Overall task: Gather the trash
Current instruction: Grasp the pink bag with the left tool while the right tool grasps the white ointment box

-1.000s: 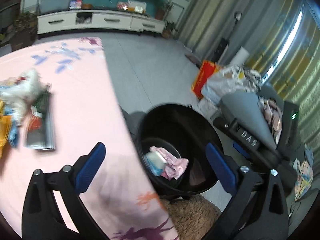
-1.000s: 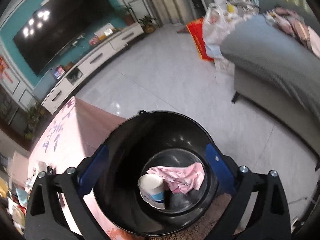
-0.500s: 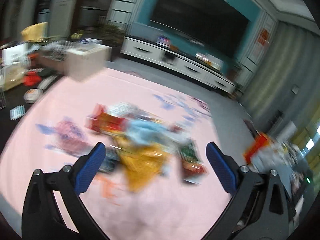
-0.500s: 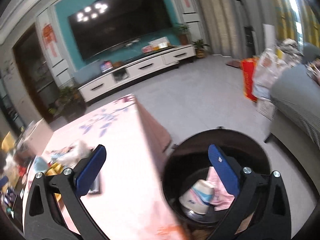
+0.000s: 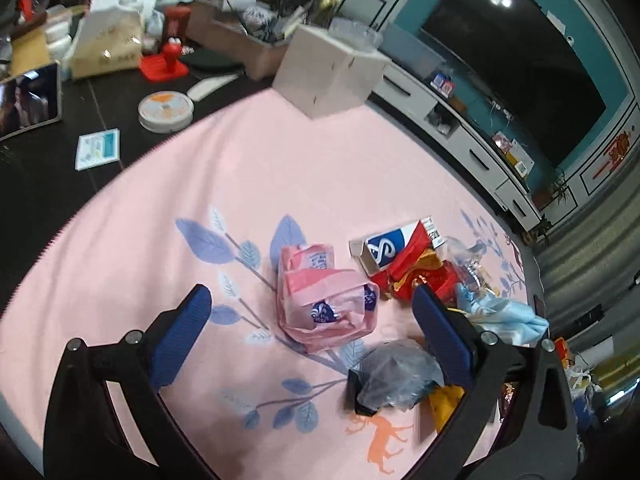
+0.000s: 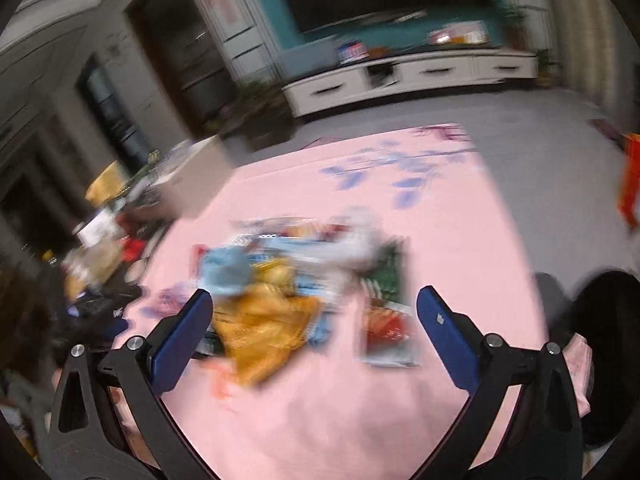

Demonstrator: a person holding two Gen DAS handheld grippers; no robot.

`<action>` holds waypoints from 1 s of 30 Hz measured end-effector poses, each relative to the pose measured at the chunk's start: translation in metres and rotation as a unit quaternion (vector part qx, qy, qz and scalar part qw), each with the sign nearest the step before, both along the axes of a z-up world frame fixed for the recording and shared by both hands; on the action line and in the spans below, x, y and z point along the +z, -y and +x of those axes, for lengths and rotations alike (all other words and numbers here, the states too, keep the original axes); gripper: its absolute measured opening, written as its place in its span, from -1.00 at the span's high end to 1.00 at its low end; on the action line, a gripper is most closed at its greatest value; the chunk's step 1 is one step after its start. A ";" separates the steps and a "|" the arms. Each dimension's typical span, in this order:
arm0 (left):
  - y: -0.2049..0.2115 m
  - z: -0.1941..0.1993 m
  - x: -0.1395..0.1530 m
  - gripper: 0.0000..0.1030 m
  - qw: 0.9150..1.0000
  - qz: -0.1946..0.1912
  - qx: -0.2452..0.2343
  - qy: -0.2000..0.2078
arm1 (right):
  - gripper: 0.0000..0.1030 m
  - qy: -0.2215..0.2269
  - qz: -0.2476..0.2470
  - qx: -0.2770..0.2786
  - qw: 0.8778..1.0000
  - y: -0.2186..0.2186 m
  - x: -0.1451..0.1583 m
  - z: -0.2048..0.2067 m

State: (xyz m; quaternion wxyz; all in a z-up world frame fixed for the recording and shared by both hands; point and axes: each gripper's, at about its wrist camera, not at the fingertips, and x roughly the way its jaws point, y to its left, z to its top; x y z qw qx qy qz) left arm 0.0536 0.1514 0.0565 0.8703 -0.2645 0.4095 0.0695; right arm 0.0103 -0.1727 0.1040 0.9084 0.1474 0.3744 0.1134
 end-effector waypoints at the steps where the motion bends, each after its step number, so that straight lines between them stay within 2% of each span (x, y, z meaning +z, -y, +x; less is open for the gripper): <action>1: 0.001 0.000 -0.002 -0.94 1.000 -0.002 0.000 0.000 | -0.94 -0.007 0.001 0.016 1.000 -0.016 0.004 0.012; 5: 0.005 0.011 -0.017 -0.93 1.000 -0.012 -0.001 -0.012 | -0.94 -0.039 -0.006 0.092 0.995 -0.089 0.016 0.064; 8: 0.005 0.016 -0.029 -0.81 1.000 -0.019 -0.003 -0.023 | -0.93 -0.075 -0.028 0.117 0.990 -0.134 0.010 0.103; 11: 0.006 0.020 -0.034 -0.66 0.999 -0.009 -0.005 -0.033 | -0.87 -0.140 -0.039 0.099 0.984 -0.165 -0.010 0.148; 13: 0.006 0.021 -0.035 -0.43 0.999 -0.016 -0.005 -0.036 | -0.74 -0.188 -0.038 0.071 0.979 -0.177 -0.027 0.174; 16: 0.005 0.025 -0.038 -0.24 0.999 -0.031 -0.015 -0.034 | -0.56 -0.238 -0.041 0.039 0.970 -0.188 -0.052 0.202; 19: 0.005 0.029 -0.041 -0.10 0.999 -0.034 -0.019 -0.036 | -0.55 -0.269 -0.058 0.021 0.961 -0.197 -0.076 0.219; 24: 0.001 0.027 -0.039 -0.01 0.998 -0.046 -0.015 -0.035 | -0.51 -0.293 -0.079 -0.012 0.953 -0.199 -0.104 0.228; 27: -0.002 0.024 -0.037 0.00 0.998 -0.049 -0.012 -0.031 | -0.19 -0.306 -0.096 -0.005 0.947 -0.203 -0.117 0.229; 28: -0.002 0.022 -0.035 0.00 0.998 -0.051 -0.010 -0.028 | -0.09 -0.296 -0.106 -0.002 0.949 -0.204 -0.114 0.230; 30: -0.004 0.018 -0.031 0.01 0.998 -0.054 -0.010 -0.020 | -0.01 -0.283 -0.120 0.012 0.951 -0.209 -0.112 0.225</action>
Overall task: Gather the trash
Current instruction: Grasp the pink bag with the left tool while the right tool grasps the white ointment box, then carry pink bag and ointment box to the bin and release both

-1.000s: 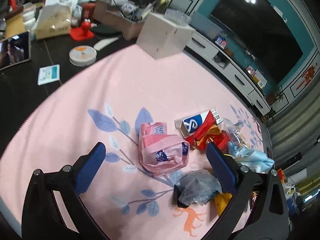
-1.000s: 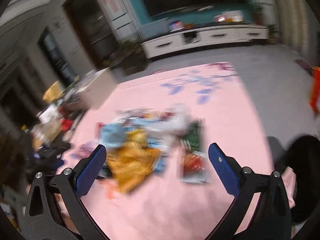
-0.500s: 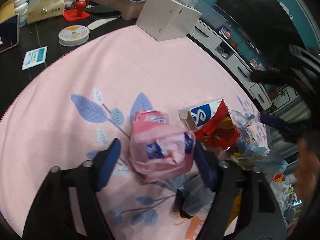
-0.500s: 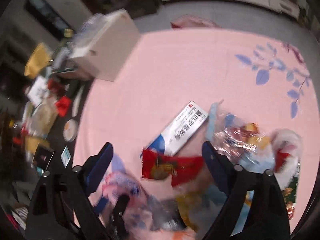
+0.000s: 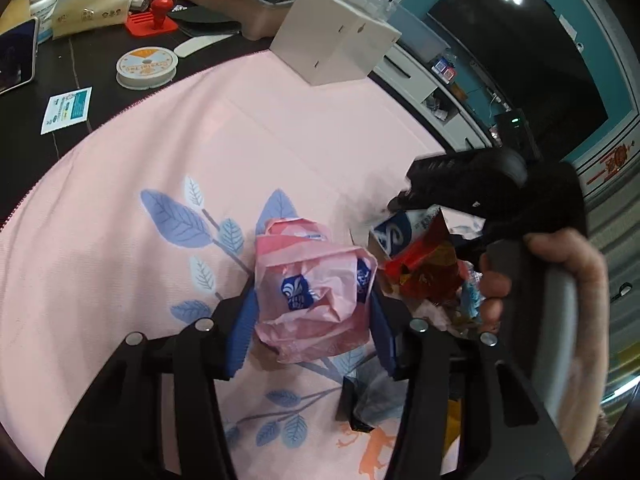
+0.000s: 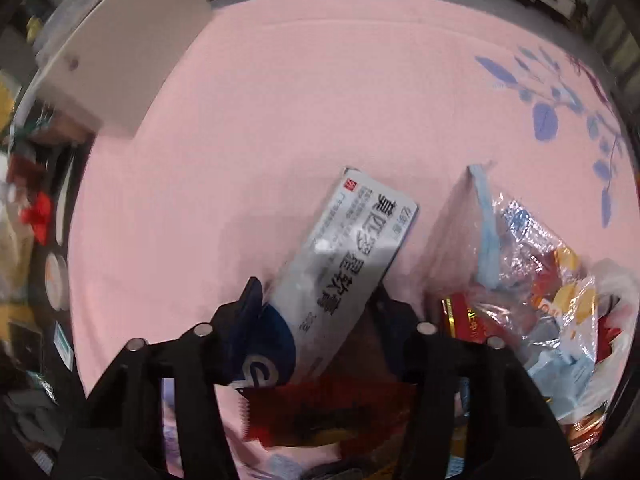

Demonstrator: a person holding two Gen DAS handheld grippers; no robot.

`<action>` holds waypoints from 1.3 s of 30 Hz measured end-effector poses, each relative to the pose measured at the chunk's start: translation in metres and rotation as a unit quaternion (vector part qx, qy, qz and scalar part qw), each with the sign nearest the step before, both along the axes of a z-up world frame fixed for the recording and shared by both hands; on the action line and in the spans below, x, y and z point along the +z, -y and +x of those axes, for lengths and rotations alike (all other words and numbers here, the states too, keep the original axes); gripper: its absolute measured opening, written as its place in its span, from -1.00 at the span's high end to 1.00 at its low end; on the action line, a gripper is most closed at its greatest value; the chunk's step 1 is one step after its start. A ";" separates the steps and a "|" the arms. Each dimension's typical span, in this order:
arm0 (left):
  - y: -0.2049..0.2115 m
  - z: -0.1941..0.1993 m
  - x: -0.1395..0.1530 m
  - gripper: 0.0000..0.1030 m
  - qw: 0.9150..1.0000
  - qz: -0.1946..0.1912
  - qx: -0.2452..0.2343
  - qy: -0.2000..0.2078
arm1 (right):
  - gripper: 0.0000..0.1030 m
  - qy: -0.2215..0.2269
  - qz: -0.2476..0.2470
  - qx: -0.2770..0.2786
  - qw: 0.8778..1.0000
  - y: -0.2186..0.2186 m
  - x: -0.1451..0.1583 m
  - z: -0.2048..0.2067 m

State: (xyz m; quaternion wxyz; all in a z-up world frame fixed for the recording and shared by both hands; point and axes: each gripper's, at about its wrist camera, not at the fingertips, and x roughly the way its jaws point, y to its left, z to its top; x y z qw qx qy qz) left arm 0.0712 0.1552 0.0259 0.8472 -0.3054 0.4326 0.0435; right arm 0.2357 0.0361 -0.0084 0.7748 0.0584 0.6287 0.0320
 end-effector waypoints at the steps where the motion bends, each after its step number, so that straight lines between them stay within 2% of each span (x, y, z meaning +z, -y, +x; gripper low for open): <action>1: -0.001 -0.003 0.002 0.01 1.000 -0.001 0.001 0.005 | 0.03 -0.002 0.005 0.009 1.000 -0.001 0.000 -0.003; 6: -0.014 -0.017 0.012 0.02 1.000 -0.006 0.021 0.022 | 0.12 -0.005 0.002 0.065 0.998 -0.003 0.003 -0.031; 11: -0.024 -0.030 0.017 0.02 0.999 -0.017 0.034 0.031 | 0.16 -0.019 0.002 0.100 0.995 0.007 0.003 -0.057; 14: -0.021 -0.035 0.021 0.02 0.999 -0.021 0.028 0.039 | 0.16 -0.009 0.010 0.106 0.994 0.018 0.013 -0.073; 20: -0.002 -0.039 0.033 0.02 0.998 -0.021 -0.002 0.060 | 0.16 0.059 0.058 0.103 0.991 0.045 0.067 -0.098; 24: 0.009 -0.043 0.042 0.02 0.997 -0.031 -0.021 0.074 | 0.16 0.123 0.092 0.100 0.983 0.069 0.110 -0.123; 27: 0.022 -0.051 0.055 0.02 0.993 -0.033 -0.044 0.100 | 0.16 0.166 0.121 0.085 0.975 0.099 0.133 -0.149; 31: 0.043 -0.064 0.069 0.02 0.989 -0.032 -0.075 0.125 | 0.16 0.217 0.136 0.054 0.965 0.130 0.144 -0.178; 36: 0.081 -0.076 0.081 0.02 0.984 -0.009 -0.119 0.136 | 0.16 0.274 0.100 -0.002 0.956 0.179 0.143 -0.233; 39: 0.110 -0.083 0.089 0.02 0.979 0.001 -0.146 0.145 | 0.16 0.292 0.086 -0.034 0.952 0.209 0.136 -0.259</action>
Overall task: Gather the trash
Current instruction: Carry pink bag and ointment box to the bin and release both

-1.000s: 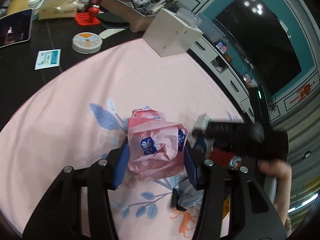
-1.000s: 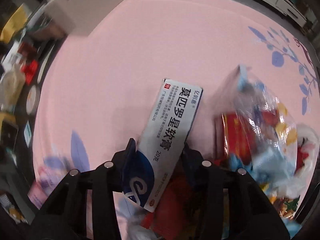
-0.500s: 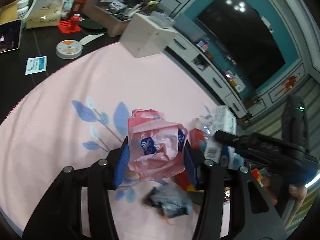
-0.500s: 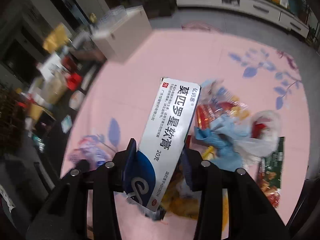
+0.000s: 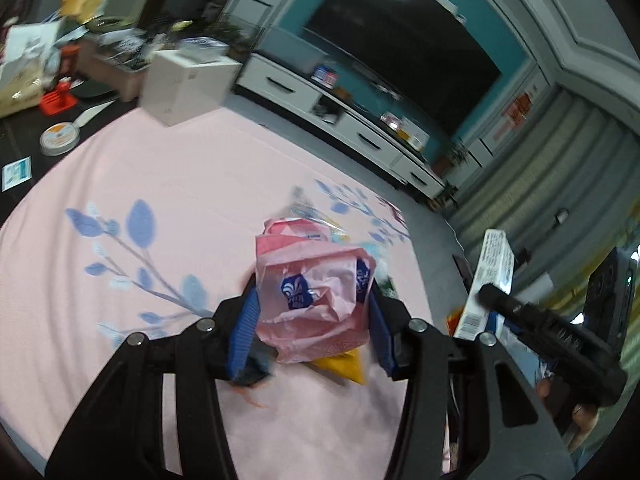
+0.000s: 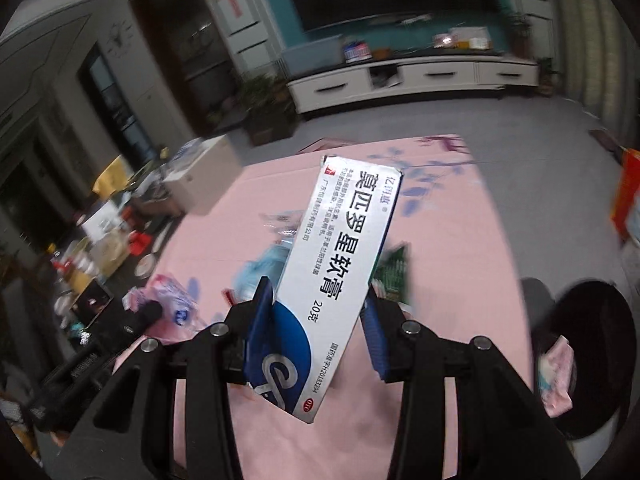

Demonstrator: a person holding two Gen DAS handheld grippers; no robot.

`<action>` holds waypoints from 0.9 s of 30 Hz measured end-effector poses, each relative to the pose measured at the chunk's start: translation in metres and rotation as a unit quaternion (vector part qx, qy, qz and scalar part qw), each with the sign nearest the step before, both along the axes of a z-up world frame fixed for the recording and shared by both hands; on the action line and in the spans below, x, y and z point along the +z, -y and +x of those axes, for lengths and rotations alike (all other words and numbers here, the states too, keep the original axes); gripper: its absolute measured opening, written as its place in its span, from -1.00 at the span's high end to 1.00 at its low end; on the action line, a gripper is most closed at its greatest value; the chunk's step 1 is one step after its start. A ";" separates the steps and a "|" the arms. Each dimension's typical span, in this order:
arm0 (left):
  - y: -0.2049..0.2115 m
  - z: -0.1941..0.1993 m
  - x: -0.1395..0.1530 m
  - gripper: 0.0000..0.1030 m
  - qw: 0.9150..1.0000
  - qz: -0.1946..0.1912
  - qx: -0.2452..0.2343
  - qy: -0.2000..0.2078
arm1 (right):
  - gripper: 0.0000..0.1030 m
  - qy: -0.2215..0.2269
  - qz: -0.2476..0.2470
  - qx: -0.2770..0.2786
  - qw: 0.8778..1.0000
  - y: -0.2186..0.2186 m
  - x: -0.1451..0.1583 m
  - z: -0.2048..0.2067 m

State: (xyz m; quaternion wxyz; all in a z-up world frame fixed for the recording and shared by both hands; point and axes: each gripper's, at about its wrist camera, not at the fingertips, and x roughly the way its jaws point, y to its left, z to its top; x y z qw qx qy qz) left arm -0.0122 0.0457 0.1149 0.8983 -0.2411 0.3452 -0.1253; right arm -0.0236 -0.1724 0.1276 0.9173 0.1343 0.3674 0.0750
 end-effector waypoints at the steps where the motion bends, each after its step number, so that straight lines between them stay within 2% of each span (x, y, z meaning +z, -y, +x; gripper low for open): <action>1: 0.009 -0.002 0.002 0.02 1.000 0.002 -0.010 0.005 | 0.16 0.002 0.000 -0.009 1.000 0.007 -0.003 -0.007; 6: 0.060 -0.017 0.013 0.02 0.997 0.016 -0.068 0.029 | 0.16 0.019 -0.004 -0.058 0.998 0.042 -0.015 -0.040; 12: 0.108 -0.025 0.012 0.02 0.992 -0.020 -0.120 0.034 | 0.16 0.049 -0.025 -0.124 0.991 0.085 -0.009 -0.071; 19: 0.181 -0.031 0.006 0.02 0.982 -0.023 -0.188 0.027 | 0.16 0.081 -0.024 -0.211 0.974 0.157 0.000 -0.113; 22: 0.220 -0.031 -0.001 0.02 0.975 -0.023 -0.221 0.019 | 0.15 0.082 -0.020 -0.247 0.965 0.185 -0.004 -0.125; 27: 0.278 -0.027 -0.018 0.02 0.962 -0.015 -0.272 -0.001 | 0.15 0.045 -0.001 -0.284 0.958 0.225 -0.030 -0.124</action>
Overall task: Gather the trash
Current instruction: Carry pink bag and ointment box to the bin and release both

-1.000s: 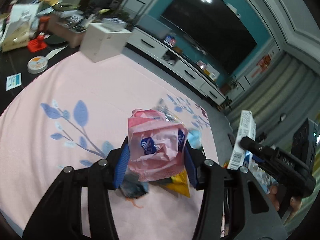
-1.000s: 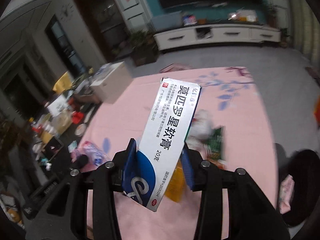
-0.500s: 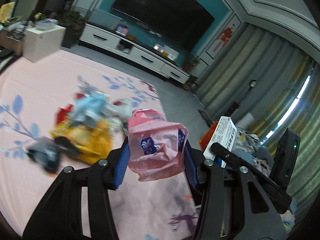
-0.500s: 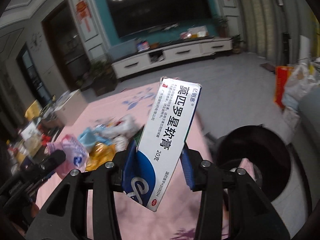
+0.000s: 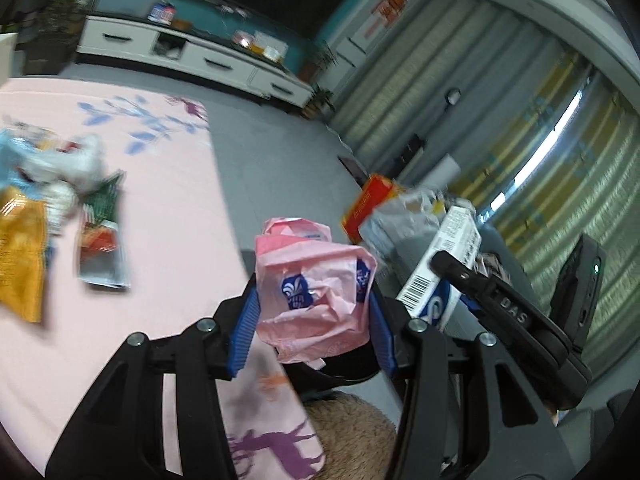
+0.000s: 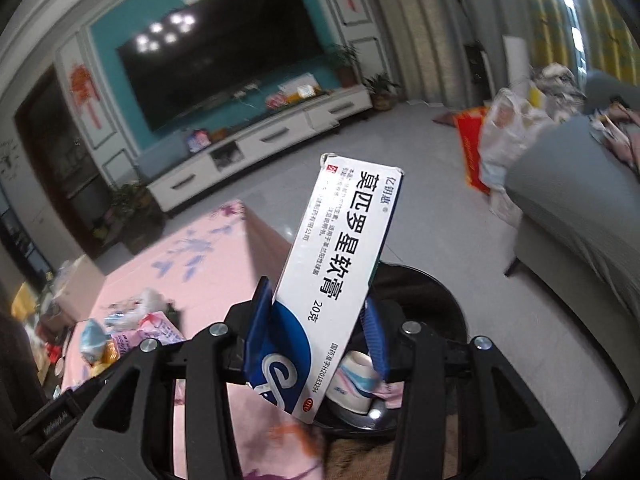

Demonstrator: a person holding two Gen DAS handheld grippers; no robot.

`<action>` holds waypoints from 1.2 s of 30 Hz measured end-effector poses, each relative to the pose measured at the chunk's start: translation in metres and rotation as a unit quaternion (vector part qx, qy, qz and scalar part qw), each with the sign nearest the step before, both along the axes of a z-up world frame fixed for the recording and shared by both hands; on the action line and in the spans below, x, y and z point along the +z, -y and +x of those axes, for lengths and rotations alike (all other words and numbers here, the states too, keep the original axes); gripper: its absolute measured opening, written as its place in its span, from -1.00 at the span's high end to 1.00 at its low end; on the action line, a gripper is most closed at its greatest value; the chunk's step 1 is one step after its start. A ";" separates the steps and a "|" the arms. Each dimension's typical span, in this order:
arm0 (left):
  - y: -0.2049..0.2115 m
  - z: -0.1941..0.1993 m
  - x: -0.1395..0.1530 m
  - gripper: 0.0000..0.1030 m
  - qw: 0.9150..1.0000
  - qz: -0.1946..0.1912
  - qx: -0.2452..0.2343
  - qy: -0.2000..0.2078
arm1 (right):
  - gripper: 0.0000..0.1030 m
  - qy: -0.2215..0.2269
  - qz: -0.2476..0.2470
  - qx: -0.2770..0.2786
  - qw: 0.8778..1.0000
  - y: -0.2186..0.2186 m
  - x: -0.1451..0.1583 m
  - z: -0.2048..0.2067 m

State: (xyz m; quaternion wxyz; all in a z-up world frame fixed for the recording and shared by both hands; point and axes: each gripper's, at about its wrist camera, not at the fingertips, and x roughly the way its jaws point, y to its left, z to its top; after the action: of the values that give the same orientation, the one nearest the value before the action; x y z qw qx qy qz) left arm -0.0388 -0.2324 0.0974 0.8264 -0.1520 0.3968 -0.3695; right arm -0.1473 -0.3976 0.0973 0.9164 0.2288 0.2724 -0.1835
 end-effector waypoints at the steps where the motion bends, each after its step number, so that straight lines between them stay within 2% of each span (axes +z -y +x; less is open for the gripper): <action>1: 0.008 0.001 -0.004 0.02 1.000 0.005 -0.006 -0.003 | 0.15 -0.007 0.007 -0.006 1.000 0.007 -0.007 0.003; 6: 0.063 0.006 -0.027 0.02 0.998 0.041 -0.041 -0.020 | 0.15 -0.049 0.028 -0.033 0.998 0.031 -0.035 0.008; 13: 0.103 0.021 -0.061 0.02 0.993 0.091 -0.062 -0.051 | 0.15 -0.102 0.064 -0.053 0.991 0.054 -0.068 0.018; 26: 0.143 0.032 -0.100 0.00 0.982 0.141 -0.093 -0.088 | 0.14 -0.180 0.080 -0.063 0.978 0.069 -0.105 0.032; 30: 0.143 0.030 -0.101 -0.12 0.981 0.147 -0.098 -0.084 | 0.12 -0.185 0.080 -0.065 0.977 0.068 -0.105 0.032; 32: 0.141 0.029 -0.096 -0.42 0.982 0.146 -0.094 -0.075 | -0.10 -0.177 0.083 -0.069 0.978 0.068 -0.102 0.029; 33: 0.138 0.027 -0.091 -0.56 0.983 0.148 -0.089 -0.064 | -0.34 -0.169 0.084 -0.074 0.979 0.068 -0.099 0.027; 36: 0.125 0.024 -0.075 -0.75 0.986 0.142 -0.083 -0.039 | -0.58 -0.151 0.069 -0.081 0.983 0.066 -0.089 0.023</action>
State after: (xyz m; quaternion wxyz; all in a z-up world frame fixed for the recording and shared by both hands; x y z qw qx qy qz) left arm -0.0152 -0.3571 0.0227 0.7901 -0.0141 0.4883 -0.3702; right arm -0.1244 -0.4639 0.0084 0.8287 0.2825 0.4008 -0.2699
